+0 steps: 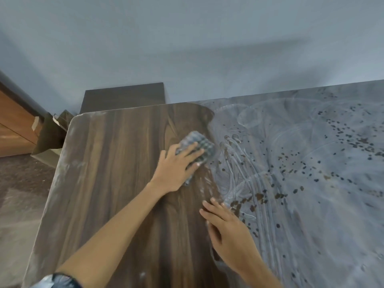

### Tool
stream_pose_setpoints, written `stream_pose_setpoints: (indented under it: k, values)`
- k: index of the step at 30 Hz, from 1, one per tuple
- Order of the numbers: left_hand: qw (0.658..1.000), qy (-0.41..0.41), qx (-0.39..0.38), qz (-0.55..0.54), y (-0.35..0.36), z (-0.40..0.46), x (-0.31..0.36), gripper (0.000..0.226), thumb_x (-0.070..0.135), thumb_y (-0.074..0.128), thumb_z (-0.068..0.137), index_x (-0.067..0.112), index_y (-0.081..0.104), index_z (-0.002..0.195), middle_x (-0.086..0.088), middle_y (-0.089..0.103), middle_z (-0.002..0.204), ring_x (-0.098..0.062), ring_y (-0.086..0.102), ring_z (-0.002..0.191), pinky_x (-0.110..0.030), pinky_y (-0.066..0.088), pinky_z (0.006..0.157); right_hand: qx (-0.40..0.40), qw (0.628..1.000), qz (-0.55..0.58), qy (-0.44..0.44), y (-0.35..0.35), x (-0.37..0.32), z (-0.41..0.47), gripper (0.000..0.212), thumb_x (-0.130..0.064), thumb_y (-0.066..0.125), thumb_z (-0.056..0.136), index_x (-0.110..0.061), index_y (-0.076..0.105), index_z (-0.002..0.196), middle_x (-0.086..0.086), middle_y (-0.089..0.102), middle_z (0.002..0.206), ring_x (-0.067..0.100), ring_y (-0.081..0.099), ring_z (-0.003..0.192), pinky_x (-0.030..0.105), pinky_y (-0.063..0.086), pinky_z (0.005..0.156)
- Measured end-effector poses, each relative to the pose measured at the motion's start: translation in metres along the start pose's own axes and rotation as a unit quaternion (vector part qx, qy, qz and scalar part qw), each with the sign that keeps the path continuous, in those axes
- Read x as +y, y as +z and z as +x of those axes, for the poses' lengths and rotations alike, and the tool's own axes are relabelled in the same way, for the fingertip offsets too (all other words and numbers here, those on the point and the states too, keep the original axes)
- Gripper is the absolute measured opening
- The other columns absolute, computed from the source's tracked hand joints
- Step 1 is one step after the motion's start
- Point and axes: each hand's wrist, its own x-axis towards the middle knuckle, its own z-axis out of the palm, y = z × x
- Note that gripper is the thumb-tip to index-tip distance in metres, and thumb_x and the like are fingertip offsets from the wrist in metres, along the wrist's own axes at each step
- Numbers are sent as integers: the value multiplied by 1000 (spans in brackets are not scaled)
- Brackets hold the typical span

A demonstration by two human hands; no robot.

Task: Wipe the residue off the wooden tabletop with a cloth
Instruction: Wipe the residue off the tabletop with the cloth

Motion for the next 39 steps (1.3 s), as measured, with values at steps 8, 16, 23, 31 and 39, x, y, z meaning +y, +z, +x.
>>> stream_pose_setpoints:
  k: [8, 16, 23, 31, 39]
  values:
    - [959, -261, 4, -112, -8, 54, -2, 48, 45, 26, 98, 38, 20, 145, 10, 11, 156, -34, 10, 137, -55, 16, 107, -25, 1000, -5, 1, -14, 19, -30, 39, -24, 39, 92, -24, 58, 126, -14, 47, 137, 3, 34, 134, 23, 20, 113]
    - [996, 72, -11, -44, -2, -48, 2, 55, 64, 10, 89, 48, 30, 138, 22, 24, 149, -21, 35, 123, -40, 33, 89, 36, 998, 22, 37, -28, 21, -62, 35, 1, 82, 62, -21, 75, 88, -14, 69, 102, 2, 56, 110, 17, 44, 94]
    - [949, -275, 10, -151, -8, 10, 11, 47, 44, 38, 95, 42, 29, 140, 12, 16, 154, -30, 15, 134, -53, 19, 107, 74, 991, 29, 103, -40, 23, -90, 33, 5, 80, 62, -21, 75, 82, -15, 68, 96, 2, 59, 107, 2, 40, 88]
    - [991, 77, -68, -90, 0, -113, 73, 47, 56, 22, 94, 51, 18, 140, 27, 7, 151, -18, 18, 129, -38, 23, 96, 102, 981, 14, 166, -53, 20, -103, 31, 12, 74, 66, -13, 74, 84, -12, 66, 98, 6, 58, 107, -1, 33, 91]
    - [968, -216, -31, -124, -4, -47, 34, 46, 47, 31, 97, 41, 24, 143, 12, 13, 155, -31, 17, 132, -54, 22, 106, 127, 974, -19, 188, -66, 18, -123, 30, 13, 72, 69, -7, 74, 91, 3, 72, 98, 16, 59, 106, 27, 49, 87]
